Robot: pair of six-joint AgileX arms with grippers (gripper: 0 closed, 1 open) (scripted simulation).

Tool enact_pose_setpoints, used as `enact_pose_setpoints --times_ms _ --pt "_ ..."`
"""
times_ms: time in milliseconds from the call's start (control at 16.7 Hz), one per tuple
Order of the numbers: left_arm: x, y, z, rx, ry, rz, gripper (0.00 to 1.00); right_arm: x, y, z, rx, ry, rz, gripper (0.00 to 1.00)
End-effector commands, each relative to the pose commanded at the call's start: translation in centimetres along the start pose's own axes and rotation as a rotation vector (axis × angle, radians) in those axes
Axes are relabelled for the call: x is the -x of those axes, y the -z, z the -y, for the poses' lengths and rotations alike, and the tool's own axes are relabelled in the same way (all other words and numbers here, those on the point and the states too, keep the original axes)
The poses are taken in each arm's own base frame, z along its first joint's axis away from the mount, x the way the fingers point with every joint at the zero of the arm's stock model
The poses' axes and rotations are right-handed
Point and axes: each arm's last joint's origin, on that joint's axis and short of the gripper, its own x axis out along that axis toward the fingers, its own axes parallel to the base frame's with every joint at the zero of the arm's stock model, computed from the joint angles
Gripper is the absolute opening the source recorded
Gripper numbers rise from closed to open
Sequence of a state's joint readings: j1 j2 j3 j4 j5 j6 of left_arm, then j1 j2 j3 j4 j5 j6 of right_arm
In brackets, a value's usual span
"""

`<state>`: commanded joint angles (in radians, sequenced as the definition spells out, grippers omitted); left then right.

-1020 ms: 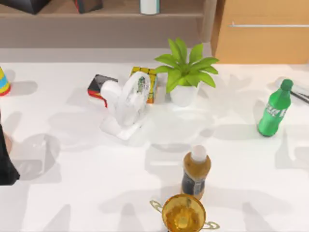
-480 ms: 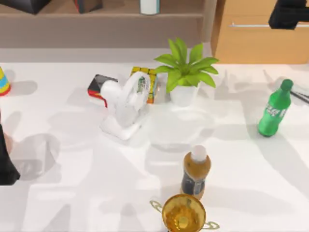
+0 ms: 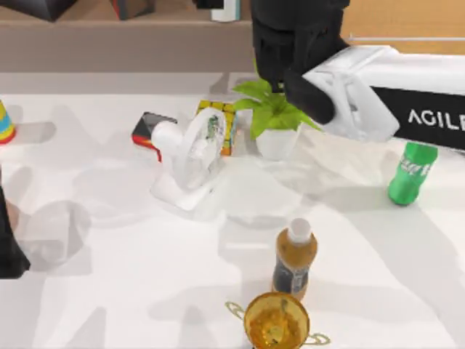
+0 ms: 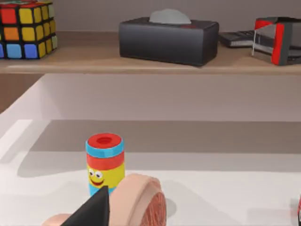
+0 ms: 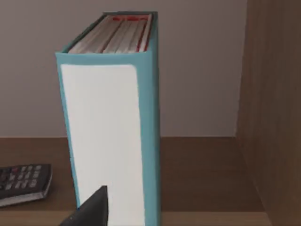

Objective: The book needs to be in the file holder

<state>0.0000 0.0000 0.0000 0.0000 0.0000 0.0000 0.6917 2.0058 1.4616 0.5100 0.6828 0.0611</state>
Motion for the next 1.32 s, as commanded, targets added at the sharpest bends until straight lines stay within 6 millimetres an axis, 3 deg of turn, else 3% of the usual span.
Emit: enact_pose_setpoints --times_ms 180,420,1320 --pt "0.0 0.0 0.0 0.0 0.0 0.0 1.0 -2.9 3.4 -3.5 0.024 0.018 0.011 1.0" --pt "0.0 0.0 0.0 0.0 0.0 0.0 1.0 -4.7 5.5 -5.2 0.04 0.037 0.028 1.0" --pt "0.0 0.0 0.0 0.0 0.0 0.0 1.0 -6.8 5.6 -5.2 0.041 0.038 0.029 1.0"
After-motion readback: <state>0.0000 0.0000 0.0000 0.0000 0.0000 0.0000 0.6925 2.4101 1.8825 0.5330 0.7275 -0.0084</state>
